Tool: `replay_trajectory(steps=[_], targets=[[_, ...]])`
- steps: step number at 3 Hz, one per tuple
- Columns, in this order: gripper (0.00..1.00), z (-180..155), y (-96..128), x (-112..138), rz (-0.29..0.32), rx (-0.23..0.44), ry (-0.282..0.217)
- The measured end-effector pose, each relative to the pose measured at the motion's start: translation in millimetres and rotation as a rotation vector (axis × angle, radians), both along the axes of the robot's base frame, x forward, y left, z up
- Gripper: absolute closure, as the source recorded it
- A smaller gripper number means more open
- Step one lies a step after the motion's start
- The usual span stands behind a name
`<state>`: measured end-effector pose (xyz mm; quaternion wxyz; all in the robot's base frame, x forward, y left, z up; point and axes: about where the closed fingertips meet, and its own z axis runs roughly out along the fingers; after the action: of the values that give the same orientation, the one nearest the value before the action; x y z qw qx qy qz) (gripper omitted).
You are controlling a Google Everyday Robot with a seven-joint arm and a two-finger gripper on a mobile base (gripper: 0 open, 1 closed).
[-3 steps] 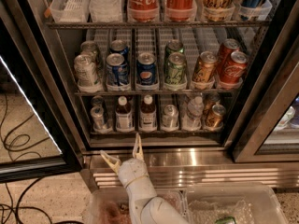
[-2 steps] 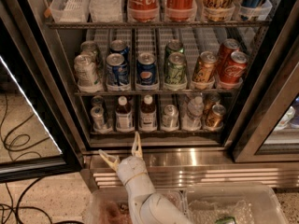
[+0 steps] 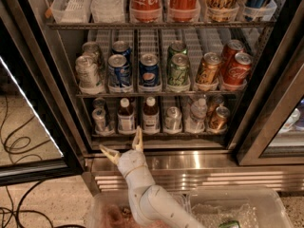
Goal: Pick blue plastic bottle from bottom shelf of fridge
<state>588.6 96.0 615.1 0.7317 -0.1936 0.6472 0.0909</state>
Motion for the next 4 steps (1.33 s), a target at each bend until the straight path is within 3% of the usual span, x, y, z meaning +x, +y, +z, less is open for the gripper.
replay_trajectory(steps=[2, 3, 4], targets=[[0.38, 2.5, 2.2, 11.2, -0.005, 0.002, -0.014], [0.21, 2.5, 2.2, 11.2, -0.005, 0.002, -0.014], [0.23, 2.5, 2.2, 11.2, -0.005, 0.002, -0.014]])
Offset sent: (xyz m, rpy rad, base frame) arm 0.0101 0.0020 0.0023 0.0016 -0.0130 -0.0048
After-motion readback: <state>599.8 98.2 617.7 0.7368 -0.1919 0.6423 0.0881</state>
